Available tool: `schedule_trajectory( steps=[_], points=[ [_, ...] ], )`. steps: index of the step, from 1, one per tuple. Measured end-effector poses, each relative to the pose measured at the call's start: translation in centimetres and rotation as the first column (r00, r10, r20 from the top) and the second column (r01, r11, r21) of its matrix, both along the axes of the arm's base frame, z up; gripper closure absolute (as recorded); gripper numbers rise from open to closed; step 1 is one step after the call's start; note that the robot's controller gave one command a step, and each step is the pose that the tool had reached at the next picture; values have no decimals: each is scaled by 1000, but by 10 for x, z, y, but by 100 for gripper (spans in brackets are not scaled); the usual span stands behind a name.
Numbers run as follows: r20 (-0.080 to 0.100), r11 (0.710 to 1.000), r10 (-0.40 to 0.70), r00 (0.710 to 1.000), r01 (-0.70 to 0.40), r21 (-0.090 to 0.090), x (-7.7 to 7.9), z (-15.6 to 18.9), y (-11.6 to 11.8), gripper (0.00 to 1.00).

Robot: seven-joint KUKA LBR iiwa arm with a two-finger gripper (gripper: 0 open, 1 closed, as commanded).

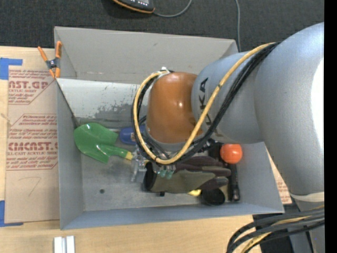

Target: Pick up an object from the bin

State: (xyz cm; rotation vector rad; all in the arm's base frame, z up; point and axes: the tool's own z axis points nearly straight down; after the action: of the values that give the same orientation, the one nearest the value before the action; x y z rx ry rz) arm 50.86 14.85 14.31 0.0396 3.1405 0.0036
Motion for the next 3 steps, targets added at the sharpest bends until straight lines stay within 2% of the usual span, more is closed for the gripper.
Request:
schedule_trajectory(
  steps=[1, 2, 3],
  points=[
    [0, 1000, 0, 1000, 0, 0, 0, 0, 0, 100],
    [-2, 981, 193, 981, -193, 0, 5, -28, -24, 0],
    [0, 981, 194, 981, -194, 0, 6, -27, -24, 0]
  ],
)
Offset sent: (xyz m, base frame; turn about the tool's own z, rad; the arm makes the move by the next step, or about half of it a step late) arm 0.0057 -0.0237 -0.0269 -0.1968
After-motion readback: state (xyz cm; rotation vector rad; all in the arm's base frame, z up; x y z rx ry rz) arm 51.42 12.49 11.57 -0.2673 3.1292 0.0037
